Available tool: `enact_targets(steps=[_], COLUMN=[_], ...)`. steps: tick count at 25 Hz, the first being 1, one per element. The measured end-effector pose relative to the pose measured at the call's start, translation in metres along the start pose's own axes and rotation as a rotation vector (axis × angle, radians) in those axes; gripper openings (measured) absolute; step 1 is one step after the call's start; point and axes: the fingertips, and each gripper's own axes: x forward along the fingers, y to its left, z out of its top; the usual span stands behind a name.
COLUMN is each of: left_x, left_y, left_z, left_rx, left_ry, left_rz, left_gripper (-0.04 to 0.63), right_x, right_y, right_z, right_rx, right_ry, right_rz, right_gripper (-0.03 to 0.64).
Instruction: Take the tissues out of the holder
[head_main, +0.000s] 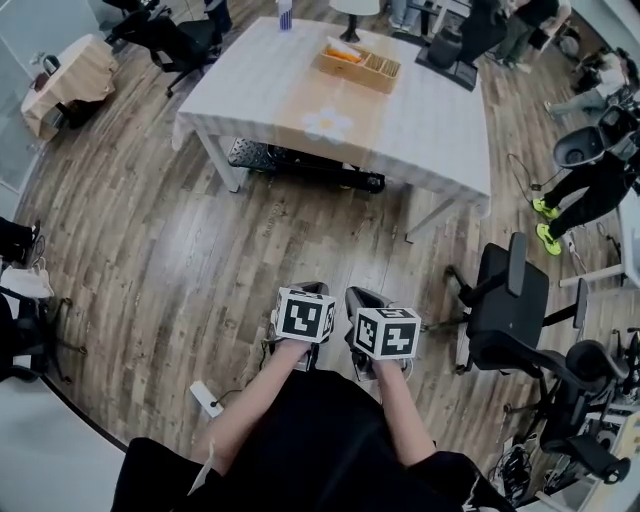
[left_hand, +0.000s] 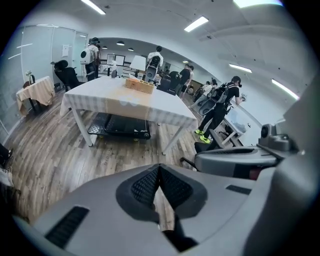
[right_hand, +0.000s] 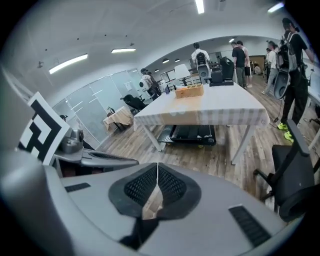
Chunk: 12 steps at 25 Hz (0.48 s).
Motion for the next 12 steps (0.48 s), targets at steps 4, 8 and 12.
enact_targets(steps=[4,8,12], left_x=[0.006,0.012,0.016], left_y=[0.03,0.066,0.094], left_z=[0.037,0.068,0.086], left_rx=[-0.012,-0.018,-0.025], left_ry=[-0.019,-0.032,-0.039], left_rz=[-0.002,0.007,0.012], left_gripper=[0.0,0.0,0.0], right_x=[0.028,0.06,0.083], right_y=[0.006,0.019,0.03], right_z=[0.041,0.077,0.095], right_rx=[-0.037,-0.054,-0.071], right_ry=[-0.005,-0.02,-0.021], right_rz=[-0.007,-0.002,-0.006], right_gripper=[0.015,0.015,0.014])
